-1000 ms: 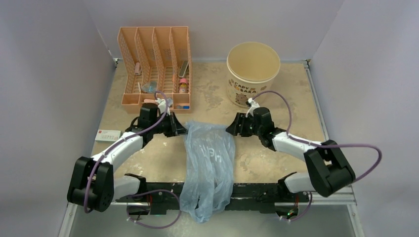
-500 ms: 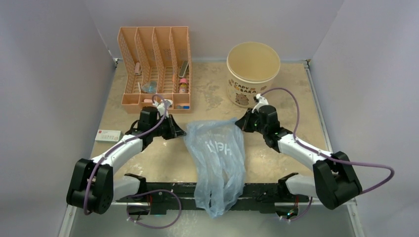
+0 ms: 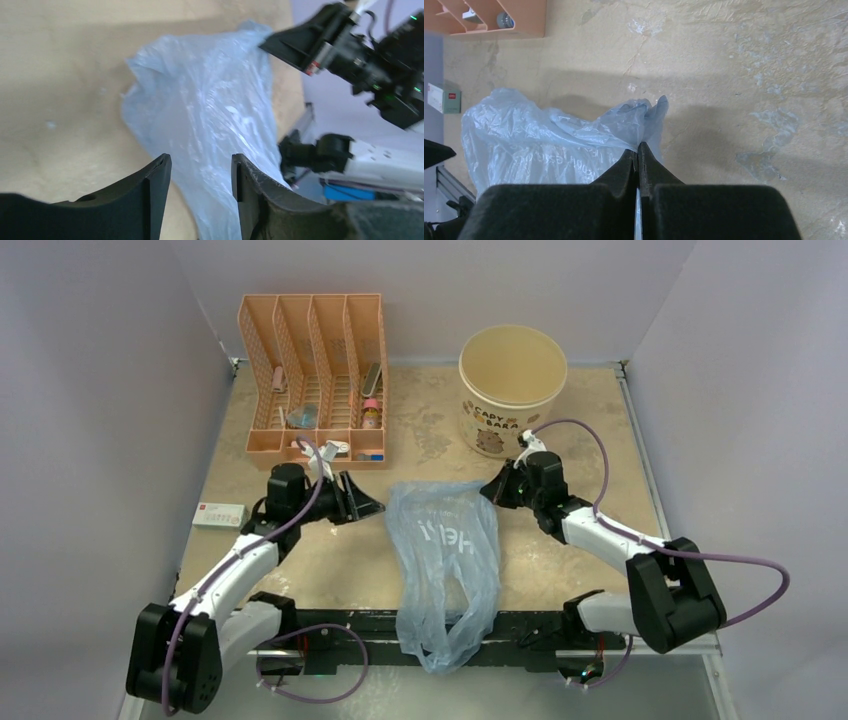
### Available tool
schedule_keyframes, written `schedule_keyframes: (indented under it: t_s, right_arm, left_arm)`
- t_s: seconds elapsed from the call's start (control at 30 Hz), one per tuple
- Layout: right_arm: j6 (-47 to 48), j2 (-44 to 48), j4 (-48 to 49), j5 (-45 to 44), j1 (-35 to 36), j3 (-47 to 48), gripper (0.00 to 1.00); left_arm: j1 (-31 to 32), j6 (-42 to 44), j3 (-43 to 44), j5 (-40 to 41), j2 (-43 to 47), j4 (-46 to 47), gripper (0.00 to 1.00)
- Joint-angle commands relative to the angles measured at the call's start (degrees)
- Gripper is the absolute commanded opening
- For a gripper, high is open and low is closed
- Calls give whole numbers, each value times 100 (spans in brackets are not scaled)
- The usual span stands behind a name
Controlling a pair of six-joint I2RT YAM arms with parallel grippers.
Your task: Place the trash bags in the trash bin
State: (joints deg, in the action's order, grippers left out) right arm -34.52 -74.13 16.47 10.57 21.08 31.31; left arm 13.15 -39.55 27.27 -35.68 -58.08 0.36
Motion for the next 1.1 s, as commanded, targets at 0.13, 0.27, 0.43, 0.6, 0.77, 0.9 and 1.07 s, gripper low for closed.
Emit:
schedule_keyframes:
  t_s: [0.13,0.27,0.43,0.6,0.77,0.9,1.07]
  right_arm:
    - [-111,-30,413,345,10,-14,0]
    - [-180,26,504,625,15,-38,0]
    - [-152,194,308,627,16,-36,0]
    - [-166,497,-178,-602,-129,60,0]
    - [-79,552,-258,-931,-396,317,0]
    - [54,223,-336,-965,-425,686,0]
    - [380,-127,-565,-610,-438,1111,16]
  left_arm:
    - [23,-550,-518,-1345,-409,1332,48]
    - [257,-461,-447,-1178,-814,1463,48]
    - [716,-375,-38,-1096,-1269,1674,20]
    - [687,328,676,314,-1121,-87,0]
    - [332,668,1006,900,-777,-880,0]
    - [320,924,1314,843,-1076,-1158,0]
    - [320,919,1420,937,-1184,-1239,16]
